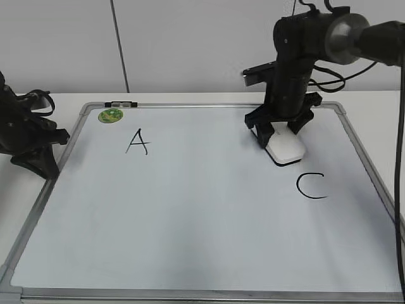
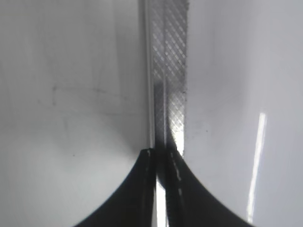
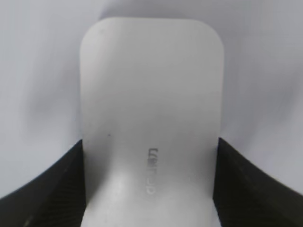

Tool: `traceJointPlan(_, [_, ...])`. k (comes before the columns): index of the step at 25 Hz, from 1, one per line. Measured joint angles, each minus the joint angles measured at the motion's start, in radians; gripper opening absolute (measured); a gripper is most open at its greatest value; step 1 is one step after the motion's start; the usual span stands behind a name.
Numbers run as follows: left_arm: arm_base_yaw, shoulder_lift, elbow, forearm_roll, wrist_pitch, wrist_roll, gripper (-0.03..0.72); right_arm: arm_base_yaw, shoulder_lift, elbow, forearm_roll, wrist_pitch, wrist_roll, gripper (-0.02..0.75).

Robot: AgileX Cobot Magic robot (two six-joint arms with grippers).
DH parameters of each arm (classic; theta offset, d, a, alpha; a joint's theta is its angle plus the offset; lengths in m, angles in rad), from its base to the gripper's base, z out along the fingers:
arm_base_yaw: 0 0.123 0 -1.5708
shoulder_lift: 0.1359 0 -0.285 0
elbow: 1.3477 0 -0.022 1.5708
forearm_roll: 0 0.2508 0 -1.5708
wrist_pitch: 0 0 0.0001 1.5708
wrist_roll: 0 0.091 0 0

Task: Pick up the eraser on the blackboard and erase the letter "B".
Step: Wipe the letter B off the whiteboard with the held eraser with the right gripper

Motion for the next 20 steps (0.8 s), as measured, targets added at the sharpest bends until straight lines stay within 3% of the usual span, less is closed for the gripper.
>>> traceJointPlan(10, [0.000,0.000,0.000,0.002,0.002,0.000,0.010,0.126,0.000,0.000,0.086,-0.012,-0.107,0.537])
traceJointPlan(20, [0.000,0.000,0.000,0.002,0.002,0.000,0.010,0.126,0.001,0.000,0.024,-0.017,-0.077,0.537])
